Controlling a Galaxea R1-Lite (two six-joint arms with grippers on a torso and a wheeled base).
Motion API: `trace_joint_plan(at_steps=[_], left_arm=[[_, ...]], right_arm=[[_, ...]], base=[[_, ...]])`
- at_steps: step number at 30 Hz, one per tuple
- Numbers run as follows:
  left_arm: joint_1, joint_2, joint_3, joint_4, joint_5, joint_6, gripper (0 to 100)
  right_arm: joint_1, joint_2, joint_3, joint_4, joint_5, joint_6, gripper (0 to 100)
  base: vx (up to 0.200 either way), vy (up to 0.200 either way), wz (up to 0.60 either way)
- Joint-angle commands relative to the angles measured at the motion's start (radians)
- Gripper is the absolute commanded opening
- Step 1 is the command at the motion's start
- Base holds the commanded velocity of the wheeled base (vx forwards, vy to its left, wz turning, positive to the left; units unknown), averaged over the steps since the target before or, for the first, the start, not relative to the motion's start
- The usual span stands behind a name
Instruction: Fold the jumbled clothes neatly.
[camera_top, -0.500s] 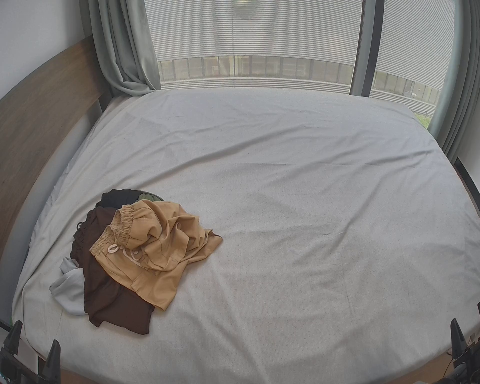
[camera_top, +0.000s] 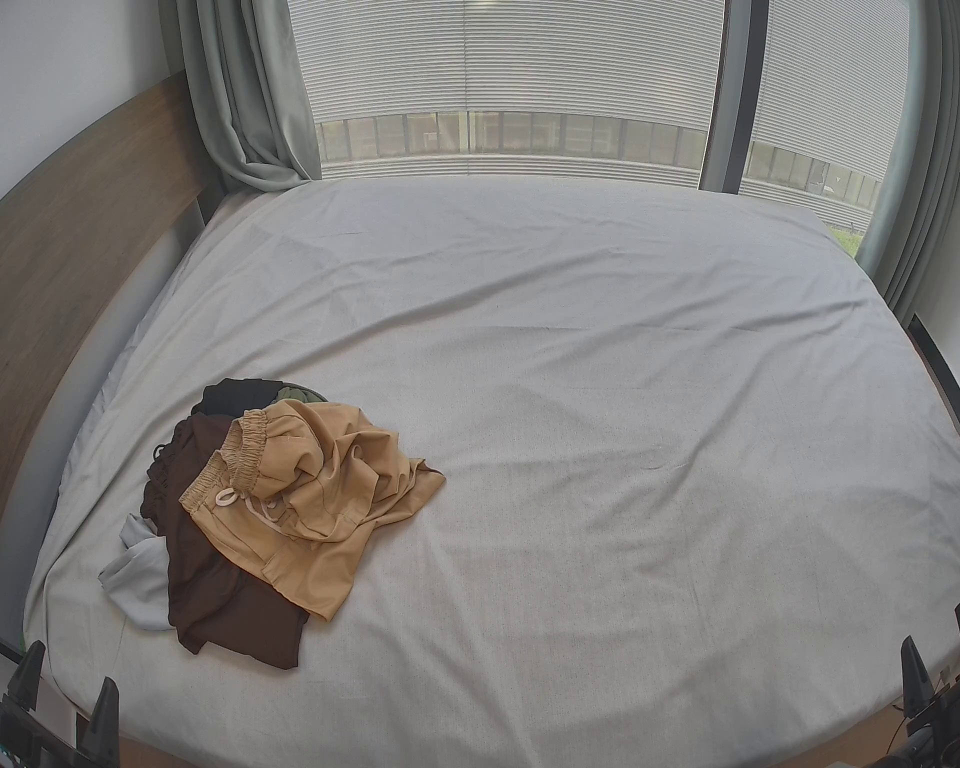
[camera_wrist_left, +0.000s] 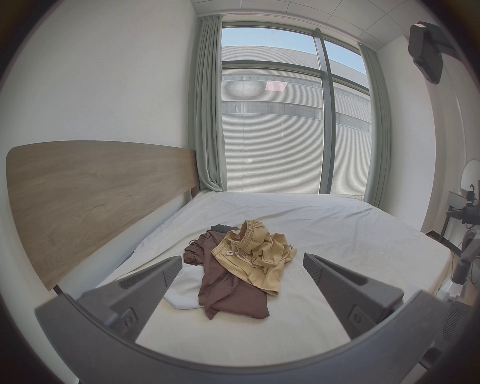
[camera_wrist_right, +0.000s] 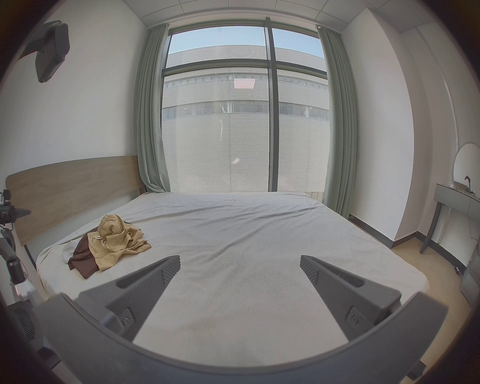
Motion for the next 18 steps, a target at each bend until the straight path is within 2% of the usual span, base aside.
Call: trace_joint_plan(at_steps=[1, 18], left_arm=[[-0.001, -0.016, 0.018, -0.001, -0.001, -0.001, 100], [-0.001, -0.016, 0.018, -0.005, -0.001, 0.006, 100]], right_arm=[[0.0, -0.016, 0.018, 0.001, 0.0, 0.0, 100], [0.0, -0.016, 0.018, 0.001, 0.0, 0.003, 100]], base=[[0.0, 0.0, 0.0], [0.0, 0.0, 0.0]])
